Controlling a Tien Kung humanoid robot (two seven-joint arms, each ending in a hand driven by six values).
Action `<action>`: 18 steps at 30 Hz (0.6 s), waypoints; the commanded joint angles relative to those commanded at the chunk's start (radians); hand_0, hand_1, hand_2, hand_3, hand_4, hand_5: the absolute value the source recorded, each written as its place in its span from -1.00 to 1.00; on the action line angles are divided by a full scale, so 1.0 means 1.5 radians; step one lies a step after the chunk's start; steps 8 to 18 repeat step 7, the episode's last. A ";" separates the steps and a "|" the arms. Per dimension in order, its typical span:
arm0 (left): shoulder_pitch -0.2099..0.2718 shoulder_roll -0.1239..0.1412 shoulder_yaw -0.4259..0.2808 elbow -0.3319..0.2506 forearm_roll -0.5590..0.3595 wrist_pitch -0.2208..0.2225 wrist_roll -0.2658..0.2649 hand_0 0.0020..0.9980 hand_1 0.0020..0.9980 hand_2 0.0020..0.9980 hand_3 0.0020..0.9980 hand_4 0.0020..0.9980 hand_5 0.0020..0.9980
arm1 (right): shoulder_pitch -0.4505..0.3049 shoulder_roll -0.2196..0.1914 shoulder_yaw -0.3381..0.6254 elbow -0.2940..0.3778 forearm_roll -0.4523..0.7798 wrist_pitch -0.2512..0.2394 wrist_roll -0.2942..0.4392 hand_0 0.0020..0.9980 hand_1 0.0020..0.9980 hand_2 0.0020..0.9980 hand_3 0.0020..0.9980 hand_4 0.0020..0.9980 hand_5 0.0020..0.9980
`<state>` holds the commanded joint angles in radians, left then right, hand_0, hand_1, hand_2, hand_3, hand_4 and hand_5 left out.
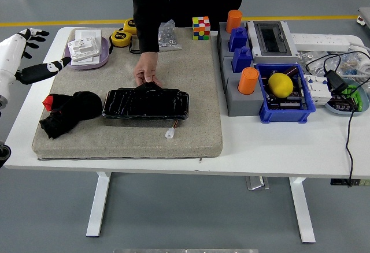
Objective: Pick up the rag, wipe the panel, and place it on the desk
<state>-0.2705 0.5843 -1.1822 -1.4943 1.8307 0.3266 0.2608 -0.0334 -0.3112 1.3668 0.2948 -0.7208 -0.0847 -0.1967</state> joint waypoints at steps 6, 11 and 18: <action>-0.002 0.004 0.007 0.001 0.000 -0.006 0.005 -0.09 0.32 0.46 0.53 0.80 0.09 | -0.002 -0.002 -0.006 0.001 0.007 -0.001 0.001 0.38 -0.07 0.29 0.24 1.00 0.37; -0.002 0.004 0.008 0.002 0.000 -0.007 0.005 -0.09 0.32 0.46 0.53 0.80 0.09 | -0.002 -0.002 -0.007 0.001 0.008 -0.001 0.001 0.38 -0.07 0.29 0.24 1.00 0.37; -0.002 0.004 0.008 0.002 0.000 -0.007 0.005 -0.09 0.32 0.46 0.53 0.80 0.09 | -0.002 -0.002 -0.007 0.001 0.008 -0.001 0.001 0.38 -0.07 0.29 0.24 1.00 0.37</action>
